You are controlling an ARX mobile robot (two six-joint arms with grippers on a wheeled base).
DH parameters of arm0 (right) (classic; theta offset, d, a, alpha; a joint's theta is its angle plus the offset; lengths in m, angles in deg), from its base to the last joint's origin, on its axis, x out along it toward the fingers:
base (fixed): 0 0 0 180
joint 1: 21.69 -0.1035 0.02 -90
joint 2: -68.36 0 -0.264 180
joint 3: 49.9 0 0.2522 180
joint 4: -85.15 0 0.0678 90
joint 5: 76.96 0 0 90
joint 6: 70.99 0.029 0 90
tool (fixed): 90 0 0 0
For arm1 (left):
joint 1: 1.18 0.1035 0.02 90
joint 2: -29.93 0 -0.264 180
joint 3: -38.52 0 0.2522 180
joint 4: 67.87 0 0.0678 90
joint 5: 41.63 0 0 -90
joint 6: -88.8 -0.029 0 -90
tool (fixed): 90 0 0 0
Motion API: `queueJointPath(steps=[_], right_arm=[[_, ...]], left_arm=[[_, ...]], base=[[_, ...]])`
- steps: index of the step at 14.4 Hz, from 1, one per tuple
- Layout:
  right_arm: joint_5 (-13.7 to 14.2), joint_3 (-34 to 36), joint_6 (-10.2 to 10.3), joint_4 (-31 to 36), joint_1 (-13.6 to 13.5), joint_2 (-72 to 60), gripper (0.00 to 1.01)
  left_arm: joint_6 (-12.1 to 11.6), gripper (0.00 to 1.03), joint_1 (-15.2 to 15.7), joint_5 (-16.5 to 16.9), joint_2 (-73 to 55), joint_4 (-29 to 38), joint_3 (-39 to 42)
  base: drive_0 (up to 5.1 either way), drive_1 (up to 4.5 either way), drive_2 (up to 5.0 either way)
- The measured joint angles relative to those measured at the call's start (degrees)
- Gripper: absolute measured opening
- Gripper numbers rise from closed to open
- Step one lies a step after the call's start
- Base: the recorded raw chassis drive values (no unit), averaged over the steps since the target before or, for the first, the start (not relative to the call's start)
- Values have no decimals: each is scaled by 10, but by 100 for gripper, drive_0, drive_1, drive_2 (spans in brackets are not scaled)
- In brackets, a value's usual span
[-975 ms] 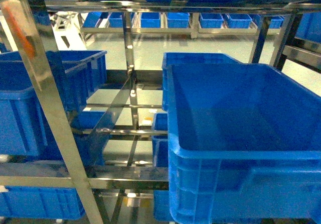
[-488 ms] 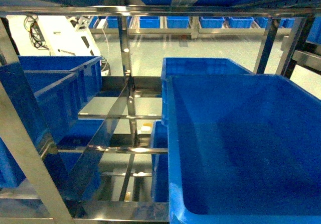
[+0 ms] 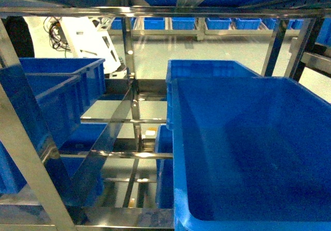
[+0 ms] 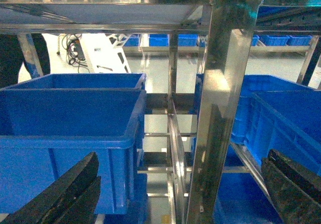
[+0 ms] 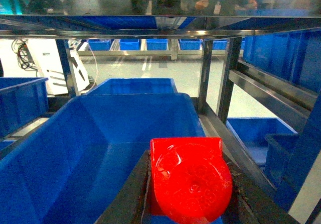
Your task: Pick red block from blue box to shelf
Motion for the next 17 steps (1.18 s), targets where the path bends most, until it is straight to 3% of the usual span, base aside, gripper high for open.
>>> queueJointPath(steps=[17], right_arm=[[0, 0, 0, 0, 0, 0, 28]], left_arm=[[0, 98, 0, 0, 0, 0, 0]], base=[[0, 0, 0]])
